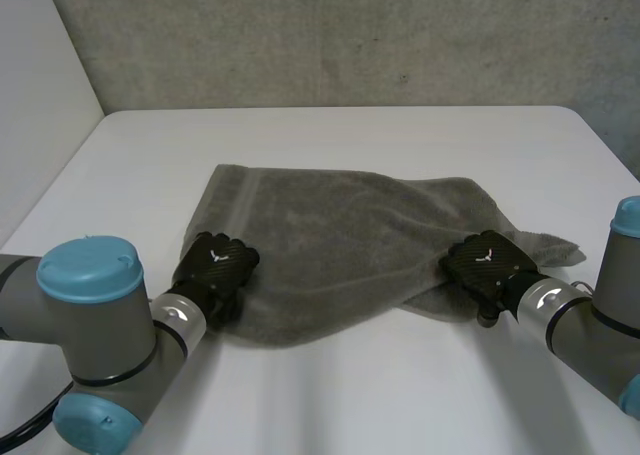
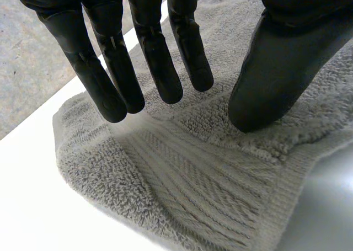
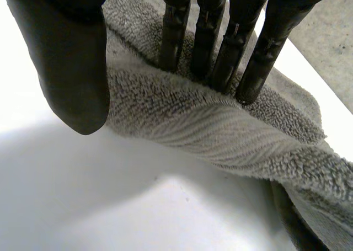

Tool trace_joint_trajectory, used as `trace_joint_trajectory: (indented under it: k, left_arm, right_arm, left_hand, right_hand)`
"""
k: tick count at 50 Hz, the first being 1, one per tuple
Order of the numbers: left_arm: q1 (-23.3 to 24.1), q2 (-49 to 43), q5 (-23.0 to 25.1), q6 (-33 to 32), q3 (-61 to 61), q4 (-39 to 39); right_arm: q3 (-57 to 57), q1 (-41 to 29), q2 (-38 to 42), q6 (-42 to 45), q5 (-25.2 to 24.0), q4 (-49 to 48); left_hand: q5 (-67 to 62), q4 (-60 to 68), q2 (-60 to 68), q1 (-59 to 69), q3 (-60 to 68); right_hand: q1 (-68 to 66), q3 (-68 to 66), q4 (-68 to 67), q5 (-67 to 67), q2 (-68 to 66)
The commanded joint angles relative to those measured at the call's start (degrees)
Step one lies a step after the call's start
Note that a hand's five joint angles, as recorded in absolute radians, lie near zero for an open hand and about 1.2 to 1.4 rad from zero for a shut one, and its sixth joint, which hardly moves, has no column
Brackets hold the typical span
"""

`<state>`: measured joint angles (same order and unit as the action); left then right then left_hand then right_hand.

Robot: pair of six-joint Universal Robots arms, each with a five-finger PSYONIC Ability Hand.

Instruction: Fold the towel.

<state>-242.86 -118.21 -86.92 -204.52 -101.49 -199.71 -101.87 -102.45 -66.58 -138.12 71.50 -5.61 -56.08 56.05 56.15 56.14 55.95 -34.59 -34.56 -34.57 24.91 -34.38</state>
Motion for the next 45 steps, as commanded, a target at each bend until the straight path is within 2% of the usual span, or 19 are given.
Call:
trace_joint_trajectory:
  k: [1, 8, 10, 11, 12, 13, 22, 30, 32, 37, 45]
  left_arm:
    - [0.02, -1.14, 0.00, -0.18, 0.59, -1.04]
    - [0.02, -2.11, 0.00, -4.83, 0.50, -1.30]
    - [0.02, -2.55, -0.09, -7.46, 0.24, -1.48]
    - [0.02, -2.55, -0.09, -7.47, 0.24, -1.48]
    - [0.02, -2.55, -0.09, -7.99, 0.06, -1.48]
    - [0.02, -2.29, -0.09, -8.09, -0.11, -1.48]
    - [0.19, -0.71, -0.35, -8.00, -0.47, -1.12]
    - [-0.25, 4.22, 0.17, -7.73, -2.40, -0.25]
    - [-0.34, 7.10, 0.26, -7.73, -3.88, 0.63]
    - [-1.04, 10.45, 0.61, -7.82, -6.43, 1.42]
    - [-2.88, 11.25, 0.79, -8.00, -9.78, 1.77]
  right_arm:
    - [1.06, -0.12, 1.62, 0.57, 2.68, -0.10]
    - [1.41, -0.03, 1.89, 0.57, 2.95, -0.36]
    - [1.67, 0.06, 1.98, 0.57, 2.86, -0.45]
    - [1.67, 0.06, 1.98, 0.57, 2.86, -0.45]
    - [1.76, 0.14, 1.98, 0.57, 2.77, -0.54]
    - [1.85, 0.32, 1.89, 0.40, 2.77, -0.80]
    - [2.03, 0.76, 1.36, -0.31, 2.95, -0.89]
    - [2.03, 0.76, 1.54, -0.39, 2.95, -0.71]
    - [2.03, 0.67, 1.71, -0.39, 2.86, -0.71]
    - [2.03, 0.59, 1.71, -0.31, 2.86, -0.71]
    - [2.03, 0.76, 1.71, -0.31, 2.86, -0.71]
  left_hand:
    - [15.16, -5.13, -5.23, -5.23, -5.04]
    - [14.82, -4.79, -4.89, -4.88, -4.70]
    - [14.82, -4.79, -4.89, -4.88, -4.70]
    - [14.82, -4.79, -4.89, -4.88, -4.70]
    - [14.82, -4.79, -4.89, -4.88, -4.70]
    - [14.82, -4.79, -4.89, -4.88, -4.70]
    - [15.49, -5.46, -5.57, -5.56, -5.37]
    - [17.34, -7.31, -7.42, -7.41, -7.22]
    - [26.21, -16.17, -16.28, -16.27, -16.08]
    - [35.16, -25.13, -25.23, -25.22, -25.03]
    - [31.48, -21.45, -21.56, -21.55, -21.36]
  right_hand:
    - [-4.24, -4.27, -4.27, 3.92, -4.45]
    - [-11.82, -11.85, -11.85, 11.50, -12.04]
    - [-30.04, -30.07, -30.07, 29.72, -30.26]
    - [-30.16, -30.19, -30.18, 29.84, -30.37]
    - [-43.98, -44.01, -44.01, 43.66, -44.20]
    - [-45.39, -45.42, -45.42, 45.07, -45.61]
    - [-45.41, -45.44, -45.43, 45.09, -45.62]
    - [-45.41, -45.44, -45.43, 45.09, -45.62]
    - [-45.41, -45.44, -45.43, 45.09, -45.62]
    - [-45.41, -45.44, -45.43, 45.09, -45.62]
    - [-45.41, -45.44, -45.43, 45.09, -45.62]
